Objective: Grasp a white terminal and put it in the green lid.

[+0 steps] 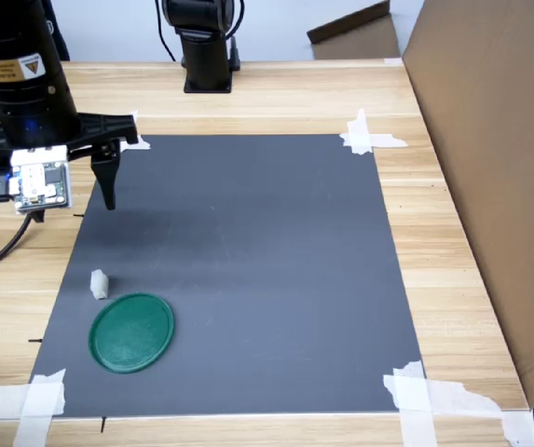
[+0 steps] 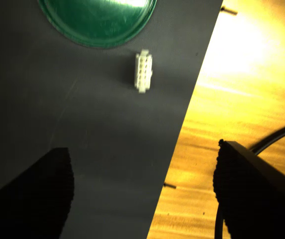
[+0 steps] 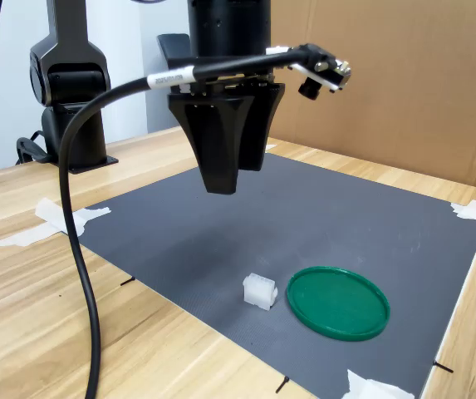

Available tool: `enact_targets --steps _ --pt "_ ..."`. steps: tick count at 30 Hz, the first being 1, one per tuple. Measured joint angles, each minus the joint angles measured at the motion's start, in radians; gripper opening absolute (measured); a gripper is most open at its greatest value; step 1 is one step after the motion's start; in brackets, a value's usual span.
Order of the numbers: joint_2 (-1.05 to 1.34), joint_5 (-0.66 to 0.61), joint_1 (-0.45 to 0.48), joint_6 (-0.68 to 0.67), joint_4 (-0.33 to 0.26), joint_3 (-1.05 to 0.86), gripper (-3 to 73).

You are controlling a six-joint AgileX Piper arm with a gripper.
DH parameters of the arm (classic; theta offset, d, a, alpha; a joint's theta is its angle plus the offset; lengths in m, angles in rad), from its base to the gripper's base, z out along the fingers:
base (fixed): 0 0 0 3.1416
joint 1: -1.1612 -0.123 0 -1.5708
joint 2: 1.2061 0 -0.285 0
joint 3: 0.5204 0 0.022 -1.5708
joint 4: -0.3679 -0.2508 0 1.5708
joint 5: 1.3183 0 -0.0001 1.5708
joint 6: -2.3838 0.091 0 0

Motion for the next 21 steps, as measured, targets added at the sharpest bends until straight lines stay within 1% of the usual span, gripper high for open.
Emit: enact_targets --steps 4,7,10,13,19,21 --pt "-0.008 0.063 0.0 0.014 -0.005 0.003 70.1" --pt "-0.029 0.072 0.0 0.02 -0.008 0.008 70.1" --pt "-0.076 0.063 0.0 0.024 -0.012 0.032 70.1" --pt "-0.156 0.022 0.0 0.027 -0.019 0.106 69.4" --pt "-0.201 0.003 0.0 0.024 -0.023 0.12 67.7" --pt "-0.225 0.004 0.0 -0.004 -0.023 0.12 67.2"
